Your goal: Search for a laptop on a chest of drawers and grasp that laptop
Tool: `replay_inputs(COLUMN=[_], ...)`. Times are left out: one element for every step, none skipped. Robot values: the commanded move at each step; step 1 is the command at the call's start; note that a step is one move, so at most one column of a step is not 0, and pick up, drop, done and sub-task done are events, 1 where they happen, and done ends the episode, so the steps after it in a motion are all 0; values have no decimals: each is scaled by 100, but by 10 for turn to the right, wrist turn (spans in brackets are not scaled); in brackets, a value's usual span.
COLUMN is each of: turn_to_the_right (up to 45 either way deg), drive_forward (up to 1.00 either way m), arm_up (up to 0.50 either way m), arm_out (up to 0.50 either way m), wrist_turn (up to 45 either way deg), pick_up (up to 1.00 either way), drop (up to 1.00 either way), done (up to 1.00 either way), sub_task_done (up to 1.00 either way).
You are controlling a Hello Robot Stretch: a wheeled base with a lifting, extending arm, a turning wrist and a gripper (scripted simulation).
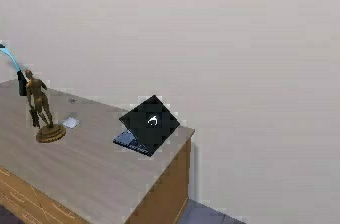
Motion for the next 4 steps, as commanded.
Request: replay_inputs(turn_to_the_right=[210, 0, -450, -450], drive_forward=[0, 50, 0, 0], arm_up=[0, 0, 0, 0], arm_out=[0, 0, 0, 0], wrist_turn=[0, 0, 0, 0], pick_up=[0, 0, 0, 0], drop=[0, 0, 0, 0], done=[0, 0, 0, 0], sub_task_done=[0, 0, 0, 0])
